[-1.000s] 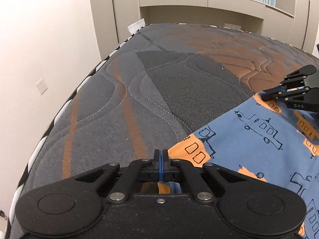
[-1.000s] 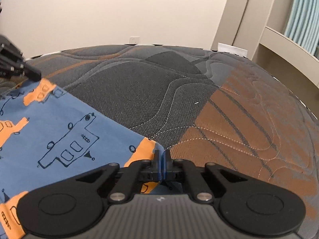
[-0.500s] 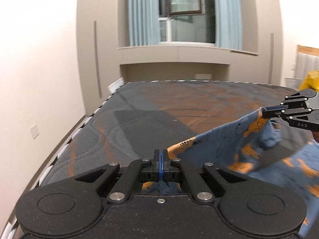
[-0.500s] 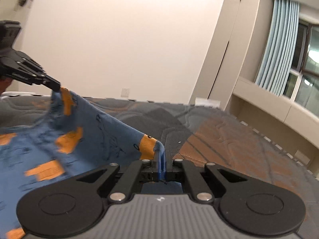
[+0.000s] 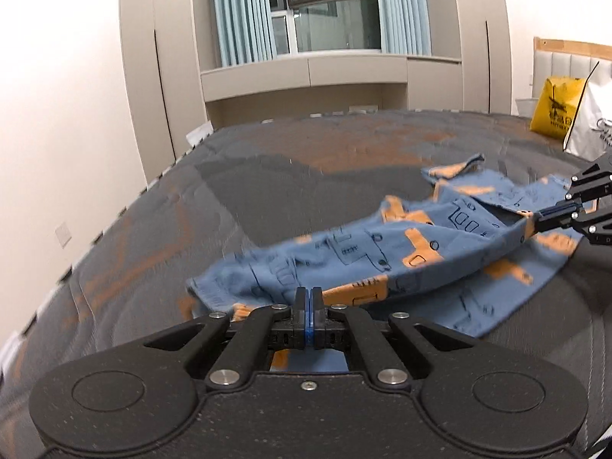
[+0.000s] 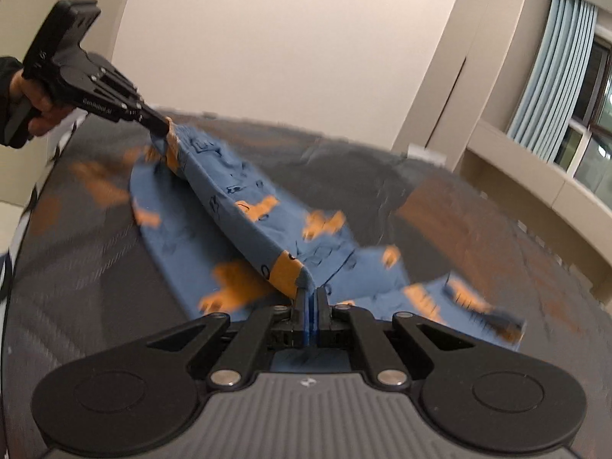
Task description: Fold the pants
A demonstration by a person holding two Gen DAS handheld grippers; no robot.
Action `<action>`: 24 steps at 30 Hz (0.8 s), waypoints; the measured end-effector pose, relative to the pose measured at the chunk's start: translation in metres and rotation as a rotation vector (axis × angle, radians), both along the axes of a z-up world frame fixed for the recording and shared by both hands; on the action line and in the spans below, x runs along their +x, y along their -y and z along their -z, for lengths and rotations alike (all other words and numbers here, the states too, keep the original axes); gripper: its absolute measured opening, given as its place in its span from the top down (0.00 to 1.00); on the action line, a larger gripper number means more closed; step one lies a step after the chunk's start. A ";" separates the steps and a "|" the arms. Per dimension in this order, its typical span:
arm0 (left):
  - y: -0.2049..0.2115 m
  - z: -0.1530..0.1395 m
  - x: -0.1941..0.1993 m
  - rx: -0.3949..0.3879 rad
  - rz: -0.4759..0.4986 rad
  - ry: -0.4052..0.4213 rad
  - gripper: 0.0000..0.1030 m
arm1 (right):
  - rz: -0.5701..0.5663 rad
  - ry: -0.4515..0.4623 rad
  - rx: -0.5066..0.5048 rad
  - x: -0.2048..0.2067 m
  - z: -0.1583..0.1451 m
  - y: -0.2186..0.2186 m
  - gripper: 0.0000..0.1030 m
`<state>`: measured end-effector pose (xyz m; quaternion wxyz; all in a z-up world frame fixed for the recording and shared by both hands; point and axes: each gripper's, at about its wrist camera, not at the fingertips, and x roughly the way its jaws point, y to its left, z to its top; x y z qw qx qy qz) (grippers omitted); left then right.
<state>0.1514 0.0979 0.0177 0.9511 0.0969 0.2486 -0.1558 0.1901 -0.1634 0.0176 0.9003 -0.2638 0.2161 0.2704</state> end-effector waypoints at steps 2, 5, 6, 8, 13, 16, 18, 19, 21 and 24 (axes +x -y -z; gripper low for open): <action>0.000 0.008 0.000 0.006 -0.011 -0.005 1.00 | 0.013 -0.004 -0.015 -0.006 0.015 -0.001 0.98; -0.001 0.009 -0.007 -0.001 -0.022 0.003 1.00 | 0.019 -0.004 -0.020 -0.004 0.022 0.000 0.98; -0.002 0.008 -0.009 -0.006 -0.024 0.008 1.00 | 0.019 0.001 -0.021 -0.004 0.022 -0.001 0.98; -0.005 0.004 -0.012 -0.010 -0.027 0.014 1.00 | 0.009 0.014 -0.026 -0.009 0.019 0.003 0.98; -0.001 0.013 -0.019 0.045 -0.006 0.000 1.00 | -0.048 0.000 -0.068 -0.020 0.018 0.003 0.99; -0.003 0.021 -0.018 0.043 -0.008 -0.025 1.00 | -0.087 -0.021 -0.126 -0.025 0.024 -0.002 0.99; -0.004 0.023 -0.018 0.033 -0.011 -0.031 1.00 | -0.098 -0.017 -0.150 -0.029 0.028 -0.004 0.99; -0.005 0.024 -0.017 0.029 -0.013 -0.034 1.00 | -0.097 -0.014 -0.151 -0.031 0.029 -0.004 0.99; -0.005 0.026 -0.016 0.028 -0.014 -0.038 1.00 | -0.096 -0.018 -0.137 -0.032 0.028 -0.002 0.99; -0.007 0.028 -0.016 0.027 -0.011 -0.042 1.00 | -0.096 -0.015 -0.131 -0.037 0.028 0.002 0.99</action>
